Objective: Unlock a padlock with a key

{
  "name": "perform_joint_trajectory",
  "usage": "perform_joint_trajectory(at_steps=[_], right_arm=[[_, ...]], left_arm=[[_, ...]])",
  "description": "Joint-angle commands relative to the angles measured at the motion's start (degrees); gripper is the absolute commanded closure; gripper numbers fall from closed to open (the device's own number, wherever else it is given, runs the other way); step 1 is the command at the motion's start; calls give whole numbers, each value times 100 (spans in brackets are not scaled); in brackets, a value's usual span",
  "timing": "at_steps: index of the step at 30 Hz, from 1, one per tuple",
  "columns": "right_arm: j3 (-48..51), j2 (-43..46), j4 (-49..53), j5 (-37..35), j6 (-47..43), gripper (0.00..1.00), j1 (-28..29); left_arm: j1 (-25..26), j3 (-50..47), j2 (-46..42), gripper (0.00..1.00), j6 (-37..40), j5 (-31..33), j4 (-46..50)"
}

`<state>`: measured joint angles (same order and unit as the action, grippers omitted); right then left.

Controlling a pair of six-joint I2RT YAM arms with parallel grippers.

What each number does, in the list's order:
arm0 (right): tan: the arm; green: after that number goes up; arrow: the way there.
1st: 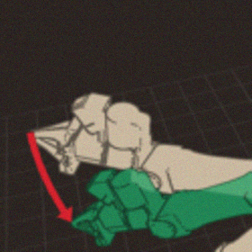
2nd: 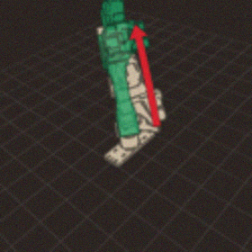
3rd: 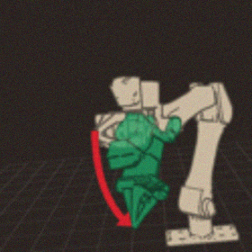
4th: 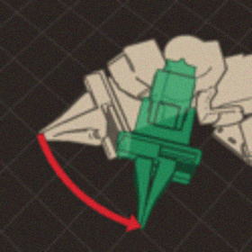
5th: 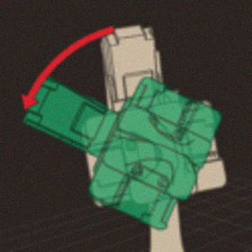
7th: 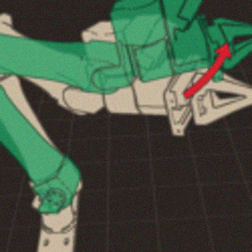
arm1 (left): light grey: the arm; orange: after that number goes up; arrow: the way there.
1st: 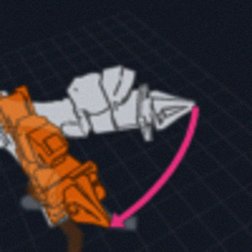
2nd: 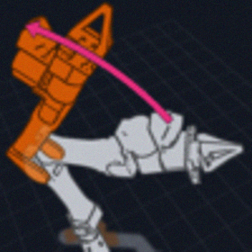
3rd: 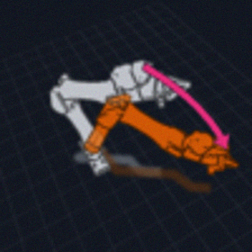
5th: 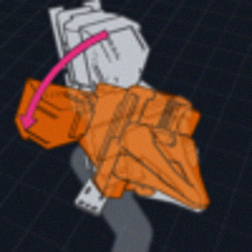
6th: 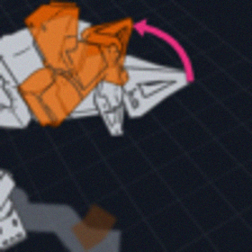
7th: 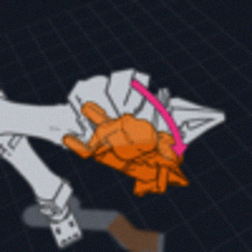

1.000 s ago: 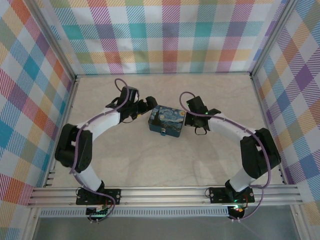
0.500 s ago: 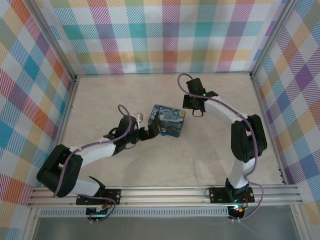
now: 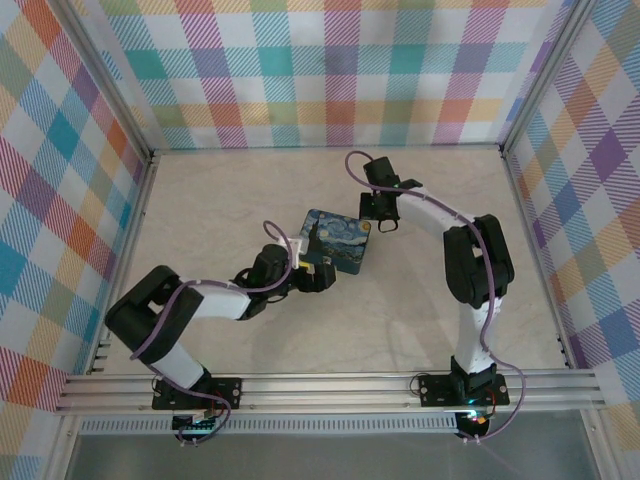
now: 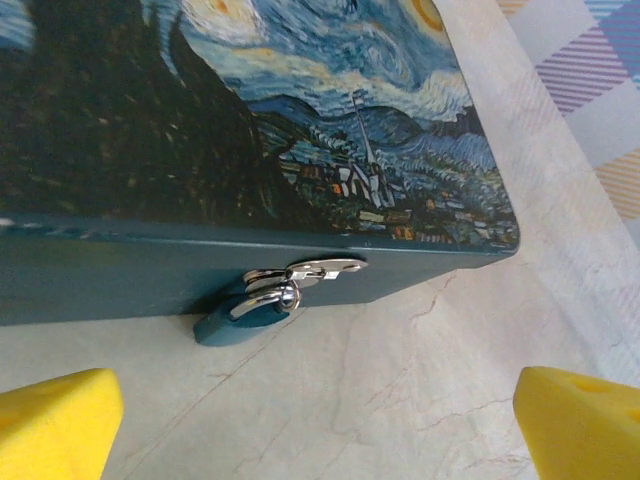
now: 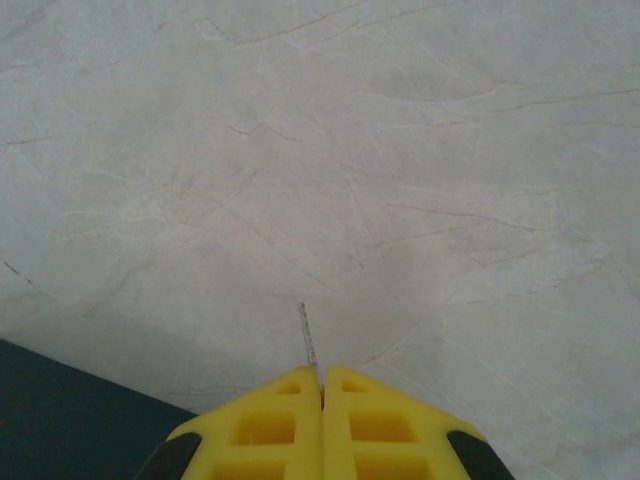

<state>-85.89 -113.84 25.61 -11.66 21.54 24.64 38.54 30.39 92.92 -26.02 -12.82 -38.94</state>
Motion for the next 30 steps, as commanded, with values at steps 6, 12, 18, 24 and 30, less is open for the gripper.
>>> perform_joint_trajectory(at_steps=[6, 12, 18, 24, 30], right_arm=[[-96, -121, -19, 249, 12, 100, -30], [47, -94, -133, 344, 78, 100, -21], [143, -68, -224, 366, 80, 100, 14], [269, -68, -316, 401, 89, 100, 40], [379, -59, -372, 445, 70, 100, 76]], left_arm=[[382, 256, 541, 0, 636, 306, -987], [597, 351, 981, 0, 953, 798, -1313], [803, 350, 1296, 0, 1073, 1406, -1644], [831, 399, 1413, 0, 1134, 1652, -1648], [820, 577, 1517, 4, 1358, 710, -1722]])
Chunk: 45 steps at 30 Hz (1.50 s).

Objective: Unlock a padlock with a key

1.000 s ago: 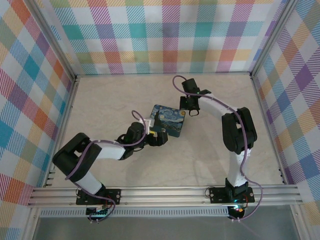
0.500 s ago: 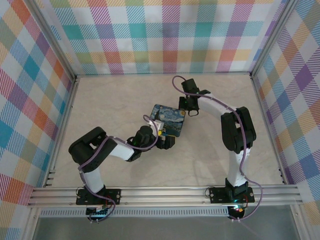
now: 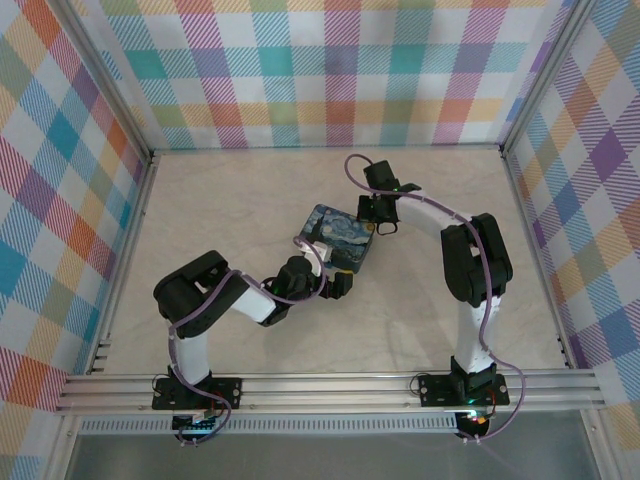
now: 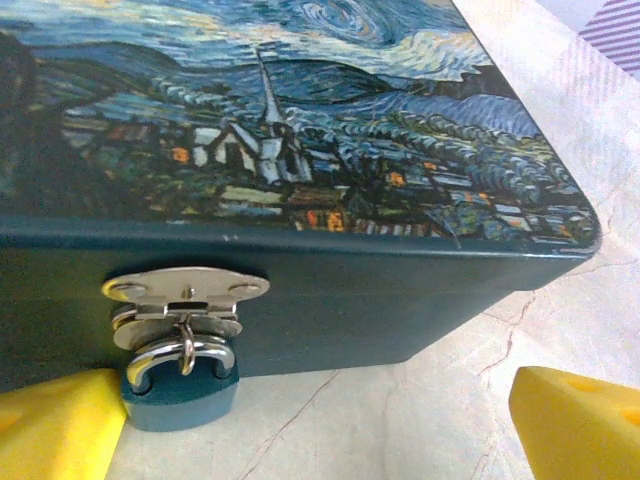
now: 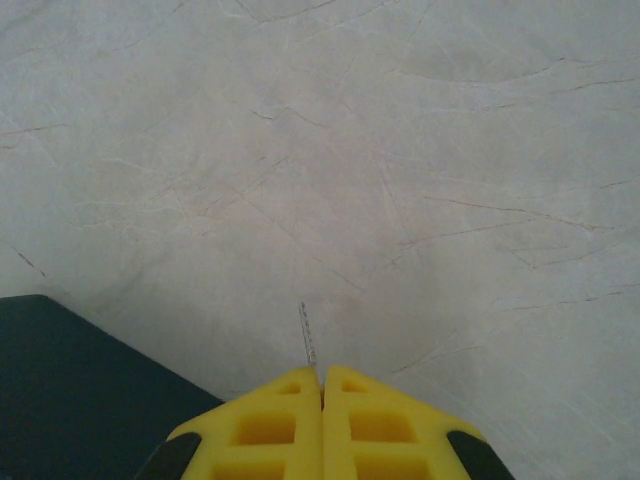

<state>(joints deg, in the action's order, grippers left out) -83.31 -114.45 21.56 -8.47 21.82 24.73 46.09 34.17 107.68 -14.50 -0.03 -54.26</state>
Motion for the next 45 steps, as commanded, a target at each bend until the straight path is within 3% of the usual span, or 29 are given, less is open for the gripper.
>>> perform_joint_trajectory(at_steps=[1, 10, 19, 22, 26, 31, 38, 45], right_arm=[[143, 11, 32, 124, 41, 100, 67], [146, -7, 24, 161, 41, 100, 76], [128, 44, 60, 153, 12, 100, 76], [121, 48, 68, 175, 30, 100, 76], [135, 85, 67, 166, 24, 100, 85], [107, 72, 59, 211, 50, 100, 101], [-31, 54, 193, 180, -17, 100, 128], [-407, 190, 580, -76, -129, 100, 90]], left_arm=[[34, 228, -23, 6, 211, -714, -91], [-372, 136, -171, 26, -96, -1833, -199], [-544, 144, 3, 30, -360, -2330, -475], [-540, 205, 43, 25, -342, -2068, -278], [-513, 125, -53, 17, -357, -1156, -83], [-342, 337, -2, 15, -169, -916, 380], [-304, 258, 66, 26, -70, -1712, -80], [-328, 195, -66, 27, -35, -1675, -6]])
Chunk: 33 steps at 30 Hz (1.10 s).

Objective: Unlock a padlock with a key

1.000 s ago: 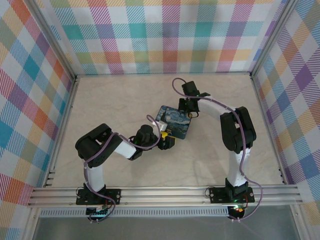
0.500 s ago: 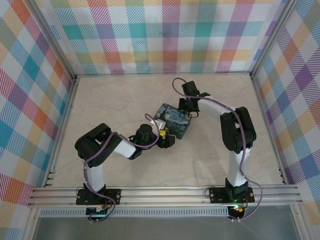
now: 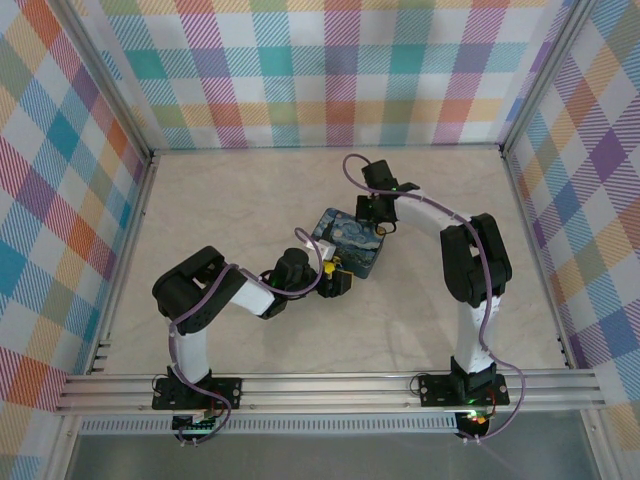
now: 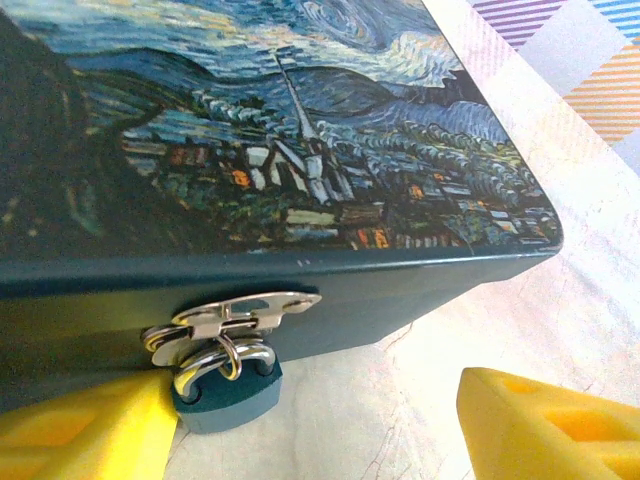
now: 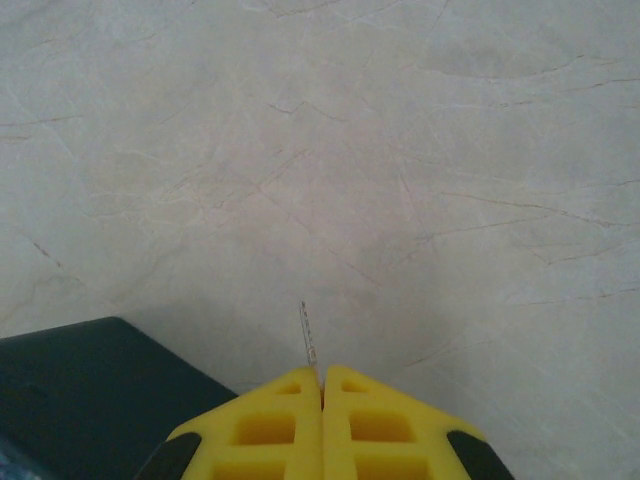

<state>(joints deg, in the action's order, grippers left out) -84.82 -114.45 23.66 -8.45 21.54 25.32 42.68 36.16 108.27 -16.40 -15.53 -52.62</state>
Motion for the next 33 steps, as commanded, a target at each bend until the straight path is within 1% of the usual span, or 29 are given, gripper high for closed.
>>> perform_joint_trajectory(at_steps=[1, 7, 13, 17, 22, 29, 33], right_arm=[[-289, 232, 435, -131, -82, 100, 9], [-82, 723, 646, -507, 67, 100, -187], [781, 1376, 690, -968, 335, 100, -343], [1339, 1572, 594, -926, 531, 100, -352], [1711, 1435, 334, -562, 748, 100, -235], [1498, 936, 150, -293, 878, 100, -71], [1398, 828, 149, -280, 854, 100, -71]], left_arm=[[4, -4, -128, 27, 127, -119, -182], [-43, 5, -87, 27, 35, -186, -240], [-71, 31, -40, 26, -45, -255, -309], [-84, 40, -8, 25, -62, -297, -323], [-102, 91, 119, 24, -108, -401, -398], [-107, 258, 306, 21, -117, -665, -420], [-140, 219, 395, 20, -196, -618, -655]])
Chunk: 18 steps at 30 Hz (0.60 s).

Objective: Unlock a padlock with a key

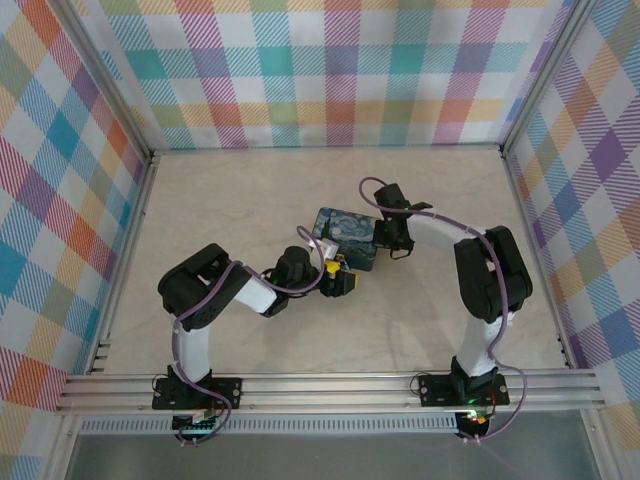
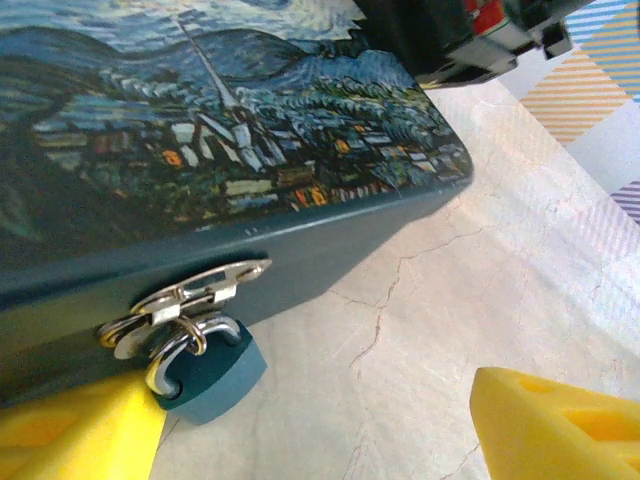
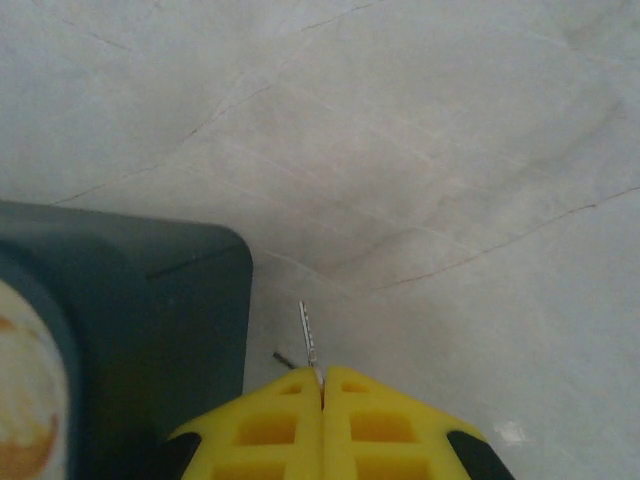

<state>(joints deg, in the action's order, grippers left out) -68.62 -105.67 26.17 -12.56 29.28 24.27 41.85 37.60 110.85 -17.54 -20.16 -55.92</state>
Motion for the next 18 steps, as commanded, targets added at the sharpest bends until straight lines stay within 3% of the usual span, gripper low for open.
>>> perform_joint_trajectory(at_steps=[1, 8, 13, 18], right_arm=[[-222, -51, -111, 131, 70, 100, 34], [-311, -106, -108, 166, -26, 100, 33], [-481, -204, -49, 222, -55, 100, 34], [-501, -210, -63, 321, -1, 100, 59]], left_arm=[[-88, 39, 149, 19, -128, -161, -442], [-222, 64, 366, 26, -372, -713, -973], [-230, -77, 271, 30, -422, -725, -1056], [-231, 90, 410, 26, -567, -591, -958]])
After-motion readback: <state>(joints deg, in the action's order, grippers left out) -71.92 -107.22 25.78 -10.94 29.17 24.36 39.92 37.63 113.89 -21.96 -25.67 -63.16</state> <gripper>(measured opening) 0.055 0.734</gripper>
